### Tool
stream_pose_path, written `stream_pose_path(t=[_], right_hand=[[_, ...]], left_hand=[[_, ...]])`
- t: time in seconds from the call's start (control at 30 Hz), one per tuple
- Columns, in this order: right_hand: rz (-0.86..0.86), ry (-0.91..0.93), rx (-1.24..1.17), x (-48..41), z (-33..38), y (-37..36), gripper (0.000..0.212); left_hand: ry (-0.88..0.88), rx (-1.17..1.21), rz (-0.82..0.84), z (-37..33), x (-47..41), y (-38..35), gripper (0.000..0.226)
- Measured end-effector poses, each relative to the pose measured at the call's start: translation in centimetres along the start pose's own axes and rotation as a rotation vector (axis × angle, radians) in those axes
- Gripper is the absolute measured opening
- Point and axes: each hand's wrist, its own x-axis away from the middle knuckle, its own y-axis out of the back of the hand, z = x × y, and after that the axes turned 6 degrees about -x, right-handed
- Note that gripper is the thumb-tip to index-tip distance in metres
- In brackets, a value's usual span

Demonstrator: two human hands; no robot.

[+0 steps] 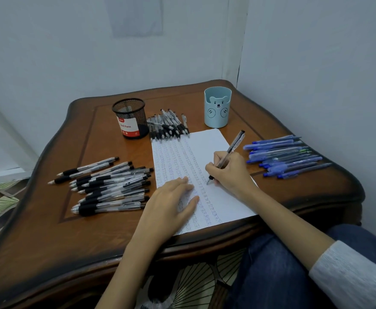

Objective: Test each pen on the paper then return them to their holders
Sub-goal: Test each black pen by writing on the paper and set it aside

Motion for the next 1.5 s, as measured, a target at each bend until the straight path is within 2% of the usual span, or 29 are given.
stream_pose_path(t=[0.27, 0.43, 0.63, 0.83, 1.2, 1.5], right_hand=[[0.007, 0.004, 0.004, -0.06, 0.09, -0.23, 0.03], [0.019, -0.023, -0.028, -0.01, 0.34, -0.15, 0.031], [0.015, -0.024, -0.03, 0.1, 0.55, -0.13, 0.025], [-0.023, -0.033, -0.048, -0.01, 0.34, 0.06, 0.029], [0.008, -0.03, -0.052, -0.07, 0.19, 0.03, 0.031], [0.0, -0.015, -0.027, -0.19, 0.04, 0.1, 0.029]], left_hand=[[0.007, 0.0, 0.017, -0.07, -0.03, 0.08, 0.044], [0.015, 0.002, 0.013, -0.13, 0.03, 0.11, 0.038], [0.019, 0.002, 0.028, -0.17, -0.08, 0.13, 0.048], [0.025, 0.008, 0.024, -0.38, -0.06, 0.27, 0.048], [0.02, -0.013, 0.033, -0.3, -0.1, 0.28, 0.039], [0.022, -0.008, 0.03, -0.3, -0.07, 0.27, 0.043]])
